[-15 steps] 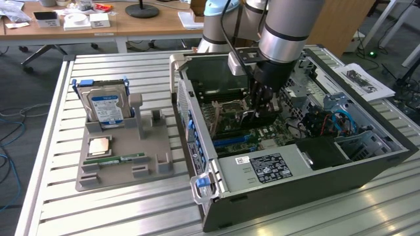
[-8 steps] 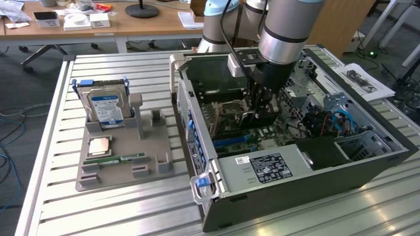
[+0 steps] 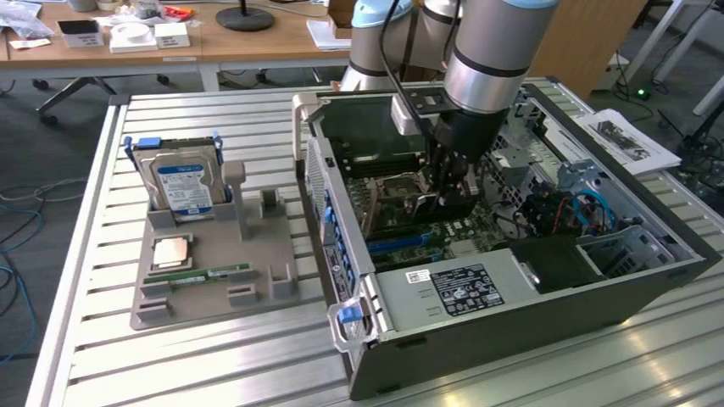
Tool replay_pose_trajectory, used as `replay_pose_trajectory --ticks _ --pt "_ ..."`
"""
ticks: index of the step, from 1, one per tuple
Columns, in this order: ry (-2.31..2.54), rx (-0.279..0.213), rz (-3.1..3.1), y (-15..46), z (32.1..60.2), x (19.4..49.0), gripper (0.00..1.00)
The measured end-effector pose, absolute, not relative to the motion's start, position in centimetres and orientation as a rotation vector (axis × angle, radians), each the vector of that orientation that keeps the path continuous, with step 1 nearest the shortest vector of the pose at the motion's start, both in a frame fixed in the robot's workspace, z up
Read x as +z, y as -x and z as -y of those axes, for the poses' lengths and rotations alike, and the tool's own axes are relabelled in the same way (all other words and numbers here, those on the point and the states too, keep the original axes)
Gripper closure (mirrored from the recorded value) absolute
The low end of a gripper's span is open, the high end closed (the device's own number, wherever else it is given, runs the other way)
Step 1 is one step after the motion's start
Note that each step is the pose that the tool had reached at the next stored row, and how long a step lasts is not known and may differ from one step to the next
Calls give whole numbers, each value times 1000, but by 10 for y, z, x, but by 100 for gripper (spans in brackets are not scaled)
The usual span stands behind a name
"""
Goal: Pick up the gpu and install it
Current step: 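Insert the gpu into the slot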
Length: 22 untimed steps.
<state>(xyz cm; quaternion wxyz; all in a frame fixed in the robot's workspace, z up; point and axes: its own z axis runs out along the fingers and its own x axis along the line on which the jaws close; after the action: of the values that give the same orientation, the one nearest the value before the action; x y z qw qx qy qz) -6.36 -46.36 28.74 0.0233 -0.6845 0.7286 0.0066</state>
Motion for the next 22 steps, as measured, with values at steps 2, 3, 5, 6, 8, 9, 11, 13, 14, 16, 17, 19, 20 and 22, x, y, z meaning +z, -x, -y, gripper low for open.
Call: replay_pose_trajectory --ticks 2,3,5,6,8,9,11,13,14,16,17,19,20,22 --pt "2119 20 -2255 64 464 287 73" --pt "2119 20 -2255 64 464 286 73" --pt "2119 19 -2255 64 464 285 73" --pt "2119 19 -2255 64 464 285 73" --pt "2119 19 -2255 64 464 284 73" --pt "2119 19 -2255 65 464 284 73" --pt "2119 19 -2255 65 464 284 73" --pt "2118 19 -2255 65 464 283 73" --pt "2118 19 -2255 65 464 283 73" --pt "2118 19 -2255 65 464 283 73" --pt "2118 19 -2255 65 464 283 73" --pt "2118 19 -2255 65 465 283 73" --pt "2118 19 -2255 65 465 283 73" --pt "2118 19 -2255 65 465 282 73"
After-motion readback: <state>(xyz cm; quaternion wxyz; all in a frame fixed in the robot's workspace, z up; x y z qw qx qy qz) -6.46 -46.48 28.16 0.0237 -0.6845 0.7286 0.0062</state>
